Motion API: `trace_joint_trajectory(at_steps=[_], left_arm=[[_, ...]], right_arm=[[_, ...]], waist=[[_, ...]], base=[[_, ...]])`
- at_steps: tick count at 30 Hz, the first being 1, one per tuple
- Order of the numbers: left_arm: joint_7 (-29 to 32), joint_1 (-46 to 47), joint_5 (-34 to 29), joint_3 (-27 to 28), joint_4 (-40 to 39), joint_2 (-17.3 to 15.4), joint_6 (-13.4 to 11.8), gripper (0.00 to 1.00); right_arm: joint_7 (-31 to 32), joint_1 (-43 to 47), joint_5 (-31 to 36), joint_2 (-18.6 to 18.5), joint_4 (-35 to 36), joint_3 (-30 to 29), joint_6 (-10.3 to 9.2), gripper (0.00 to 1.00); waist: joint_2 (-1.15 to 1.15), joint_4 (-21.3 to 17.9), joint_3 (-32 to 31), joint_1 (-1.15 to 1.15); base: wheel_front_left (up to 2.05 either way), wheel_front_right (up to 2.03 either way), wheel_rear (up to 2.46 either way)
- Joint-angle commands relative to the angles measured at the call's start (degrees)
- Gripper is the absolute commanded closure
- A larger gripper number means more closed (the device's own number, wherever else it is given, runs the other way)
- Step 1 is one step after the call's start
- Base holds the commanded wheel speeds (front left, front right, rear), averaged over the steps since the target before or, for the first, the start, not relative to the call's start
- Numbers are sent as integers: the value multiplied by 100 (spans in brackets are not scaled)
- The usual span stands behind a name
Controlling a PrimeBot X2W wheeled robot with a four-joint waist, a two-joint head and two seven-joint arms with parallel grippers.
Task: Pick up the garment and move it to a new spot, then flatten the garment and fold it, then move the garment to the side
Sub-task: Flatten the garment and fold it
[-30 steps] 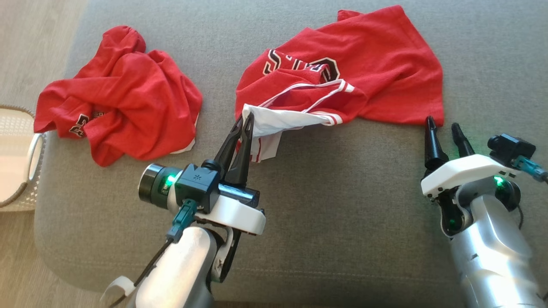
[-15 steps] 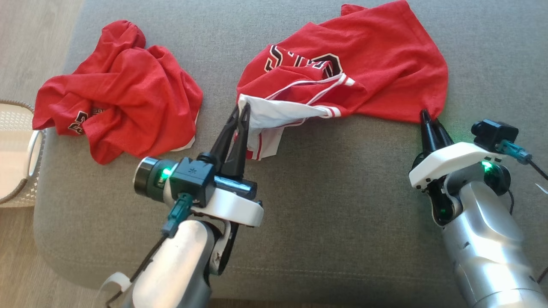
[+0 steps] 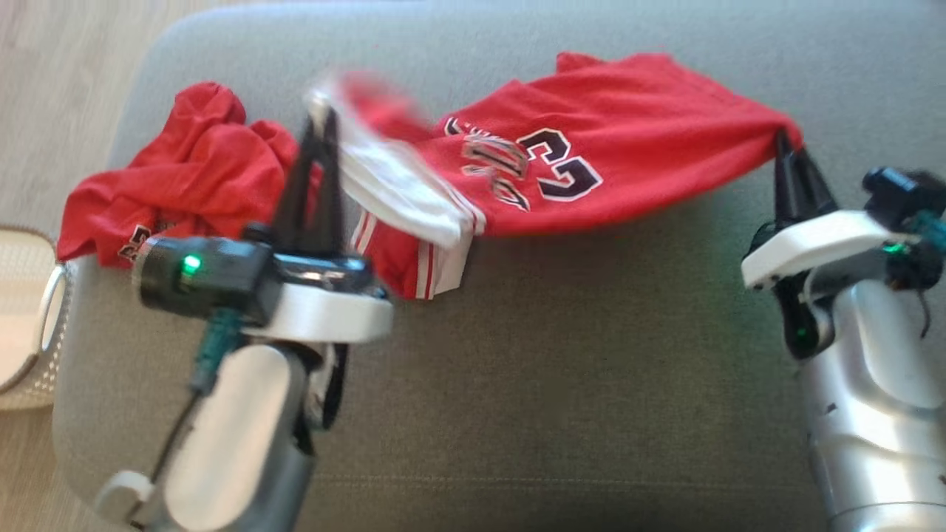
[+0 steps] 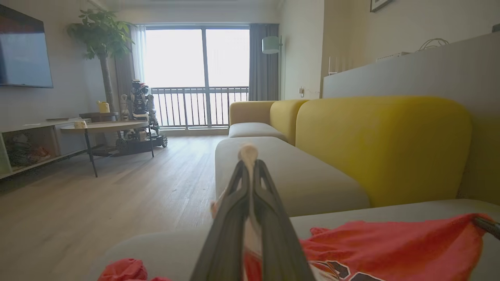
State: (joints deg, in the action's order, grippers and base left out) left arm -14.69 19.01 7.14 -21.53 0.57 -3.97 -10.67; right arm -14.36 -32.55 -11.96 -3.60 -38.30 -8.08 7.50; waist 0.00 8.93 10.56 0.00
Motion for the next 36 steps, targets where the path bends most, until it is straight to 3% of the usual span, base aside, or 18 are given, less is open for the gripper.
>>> trace_joint_trajectory(at_steps=[1,8,15,16,17,18,19,23,27,36], left_arm=[[-30,321,-12,319,-292,-140,-4,100],[-30,637,192,660,-379,-303,180,100],[243,1204,835,913,-569,-238,424,100],[302,1281,931,955,-619,-220,432,100],[427,1393,1215,1059,-713,-146,414,100],[490,1434,1362,1110,-756,-109,388,100],[544,1473,1465,1147,-794,-86,363,100],[679,1534,1838,1208,-947,-5,260,100],[749,1487,2084,1246,-1081,36,123,100],[1174,1406,2542,1249,-984,71,-148,100]], right_arm=[[73,-280,133,66,411,47,-1,100],[595,-395,328,-15,1677,-67,-1,100],[1135,-425,376,-9,3210,-207,-1,100],[1216,-447,414,-2,3414,-246,-1,90],[1409,-501,401,21,3779,-352,-1,64],[1520,-534,320,35,3940,-420,-1,78],[1644,-568,194,48,4079,-506,-1,100],[2081,-677,-575,68,4423,-870,-1,100],[2323,-648,-799,70,4534,-1142,-1,100],[3021,-772,-2235,71,3491,-1745,-1,100]], waist=[[0,-92,-212,0],[0,-201,-693,0],[0,-341,-1174,0],[0,-366,-1213,0],[0,-421,-1287,0],[0,-447,-1316,0],[0,-474,-1341,0],[0,-562,-1400,0],[0,-642,-1406,0],[0,-774,-1184,0]], base=[[0,0,0],[0,0,0],[0,0,0],[0,0,0],[0,0,0],[0,0,0],[0,0,0],[0,0,0],[0,0,0],[0,0,0]])
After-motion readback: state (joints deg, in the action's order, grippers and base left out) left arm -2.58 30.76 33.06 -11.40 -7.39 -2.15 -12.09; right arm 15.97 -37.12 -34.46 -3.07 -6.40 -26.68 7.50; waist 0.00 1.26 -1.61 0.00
